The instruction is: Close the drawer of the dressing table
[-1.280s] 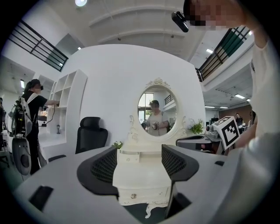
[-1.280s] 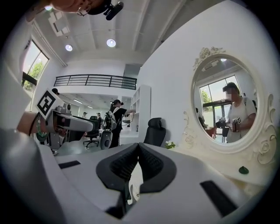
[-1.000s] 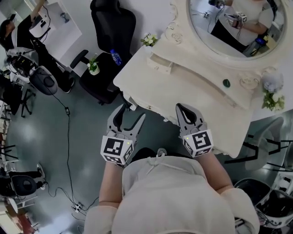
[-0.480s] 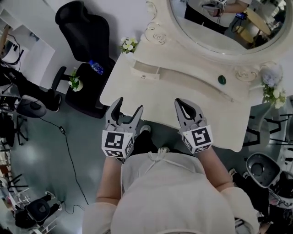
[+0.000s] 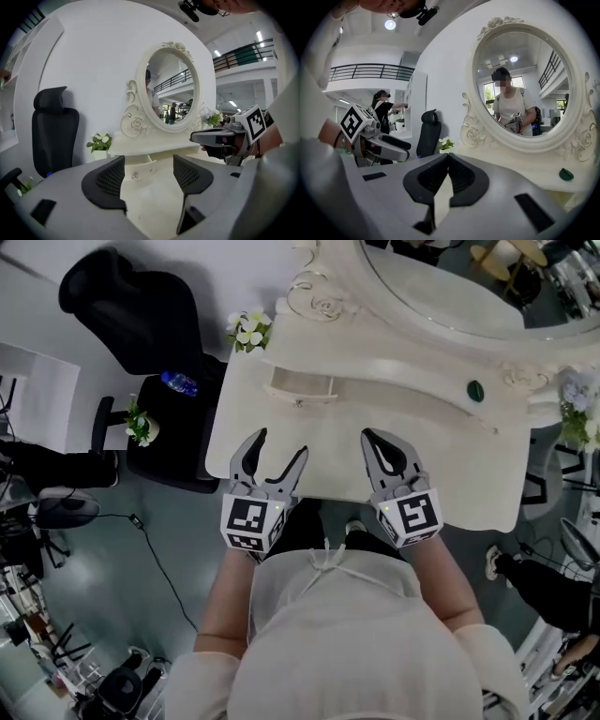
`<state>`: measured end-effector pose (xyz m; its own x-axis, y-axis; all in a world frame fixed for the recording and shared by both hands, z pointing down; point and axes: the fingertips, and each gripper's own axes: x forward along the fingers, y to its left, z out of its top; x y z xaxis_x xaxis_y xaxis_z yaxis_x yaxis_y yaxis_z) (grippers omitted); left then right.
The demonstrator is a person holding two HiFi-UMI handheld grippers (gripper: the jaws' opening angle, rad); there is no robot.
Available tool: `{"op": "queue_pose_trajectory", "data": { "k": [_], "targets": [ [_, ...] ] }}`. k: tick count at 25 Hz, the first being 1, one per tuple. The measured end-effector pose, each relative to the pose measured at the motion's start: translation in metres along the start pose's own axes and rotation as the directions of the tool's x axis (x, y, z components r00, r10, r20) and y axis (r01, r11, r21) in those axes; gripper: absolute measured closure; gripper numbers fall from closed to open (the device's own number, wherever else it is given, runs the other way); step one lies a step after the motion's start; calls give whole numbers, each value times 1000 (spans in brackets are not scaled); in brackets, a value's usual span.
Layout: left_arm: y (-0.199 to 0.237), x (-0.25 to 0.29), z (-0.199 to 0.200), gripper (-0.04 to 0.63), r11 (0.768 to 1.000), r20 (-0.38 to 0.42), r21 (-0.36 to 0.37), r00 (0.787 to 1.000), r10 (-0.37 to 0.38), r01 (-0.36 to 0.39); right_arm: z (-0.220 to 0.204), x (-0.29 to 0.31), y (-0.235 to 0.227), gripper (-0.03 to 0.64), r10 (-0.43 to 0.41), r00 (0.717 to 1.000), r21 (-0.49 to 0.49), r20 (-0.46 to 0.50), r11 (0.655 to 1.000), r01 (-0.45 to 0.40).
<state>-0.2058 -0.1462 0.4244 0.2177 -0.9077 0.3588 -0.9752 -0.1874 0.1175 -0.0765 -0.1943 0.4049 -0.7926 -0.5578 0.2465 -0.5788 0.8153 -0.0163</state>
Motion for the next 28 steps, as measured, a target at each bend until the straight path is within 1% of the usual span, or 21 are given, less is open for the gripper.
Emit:
{"op": "queue_pose_trajectory", "data": {
  "k": [5, 8, 15, 20, 24, 25, 27, 28],
  "targets": [
    [15, 39, -38, 261, 997, -87, -44, 994, -68, 64, -24, 26, -8, 611, -39, 998, 68, -48, 997, 43],
    [23, 61, -56, 253, 995, -127, -64, 988, -86, 78, -36, 39, -11, 611, -50, 997, 78, -63, 995, 55],
    [36, 97, -83, 241, 992, -195, -100, 977, -90, 72, -61, 59, -25, 611, -82, 991, 101, -110, 990, 94],
    [41, 112, -95, 242, 993, -230, -108, 970, -81, 58, -71, 69, -30, 611, -86, 988, 115, -130, 988, 101],
    [44, 121, -98, 247, 994, -244, -93, 967, -76, 54, -80, 73, -32, 611, -94, 985, 130, -145, 985, 113],
    [45, 123, -98, 268, 995, -248, -90, 966, -69, 48, -83, 74, -33, 611, -95, 984, 134, -148, 984, 116],
    [47, 127, -100, 387, 996, -260, -84, 964, -46, 25, -87, 75, -35, 611, -98, 983, 137, -157, 983, 120],
    [48, 128, -101, 400, 997, -266, -82, 963, -38, 16, -89, 75, -36, 611, -100, 982, 139, -161, 983, 123]
  ]
}}
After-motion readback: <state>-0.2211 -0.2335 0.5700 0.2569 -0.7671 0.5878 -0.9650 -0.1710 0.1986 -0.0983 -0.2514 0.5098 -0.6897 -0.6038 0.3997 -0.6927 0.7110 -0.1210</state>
